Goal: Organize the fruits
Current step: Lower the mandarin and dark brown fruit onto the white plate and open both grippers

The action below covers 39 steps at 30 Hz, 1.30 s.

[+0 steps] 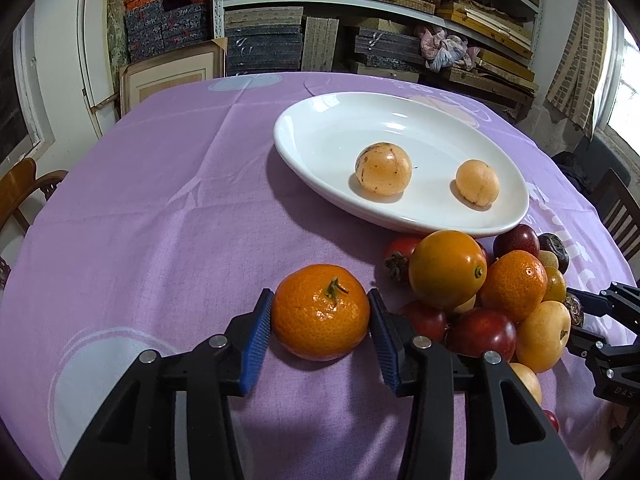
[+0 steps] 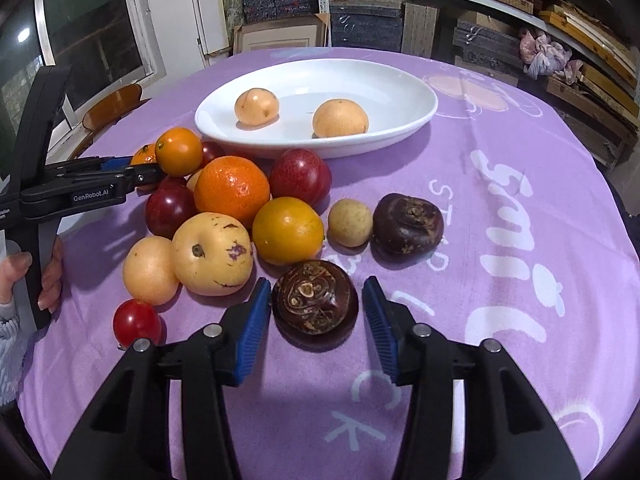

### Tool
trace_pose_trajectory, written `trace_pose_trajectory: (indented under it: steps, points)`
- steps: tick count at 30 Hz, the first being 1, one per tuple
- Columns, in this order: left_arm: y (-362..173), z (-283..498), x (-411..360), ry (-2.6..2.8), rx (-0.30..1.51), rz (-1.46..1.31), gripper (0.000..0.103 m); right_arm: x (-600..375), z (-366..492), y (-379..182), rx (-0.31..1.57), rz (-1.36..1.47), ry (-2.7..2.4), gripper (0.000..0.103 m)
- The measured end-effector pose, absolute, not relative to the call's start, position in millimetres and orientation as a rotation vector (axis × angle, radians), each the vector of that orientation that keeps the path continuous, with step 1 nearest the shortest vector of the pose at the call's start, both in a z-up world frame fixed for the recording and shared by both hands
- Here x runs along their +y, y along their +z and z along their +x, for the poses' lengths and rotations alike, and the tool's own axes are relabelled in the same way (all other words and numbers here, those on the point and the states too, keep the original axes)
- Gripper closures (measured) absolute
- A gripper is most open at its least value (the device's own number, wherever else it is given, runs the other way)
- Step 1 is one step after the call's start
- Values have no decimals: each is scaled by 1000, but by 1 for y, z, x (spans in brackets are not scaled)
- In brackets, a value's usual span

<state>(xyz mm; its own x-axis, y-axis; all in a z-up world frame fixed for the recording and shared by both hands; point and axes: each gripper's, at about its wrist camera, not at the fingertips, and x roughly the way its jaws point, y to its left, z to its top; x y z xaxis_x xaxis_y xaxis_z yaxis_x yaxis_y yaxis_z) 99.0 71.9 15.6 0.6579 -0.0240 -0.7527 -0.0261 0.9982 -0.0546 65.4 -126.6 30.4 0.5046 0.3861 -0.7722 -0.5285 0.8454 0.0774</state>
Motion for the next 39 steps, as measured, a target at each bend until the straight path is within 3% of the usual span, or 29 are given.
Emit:
trace_pose_trajectory:
  steps: [13, 20, 26, 39]
  points:
    - [24, 86, 68, 32, 794, -21, 56, -140, 53, 39, 851, -111, 574, 61]
    - [58, 89, 64, 21, 743, -9, 56, -146, 62, 87, 756, -74, 576, 61]
    - [97, 138, 56, 31, 723, 19, 56, -127, 128, 124, 724, -47, 541, 61]
    - [48, 243, 60, 22, 887, -32, 56, -63, 249, 69, 911, -114, 492, 61]
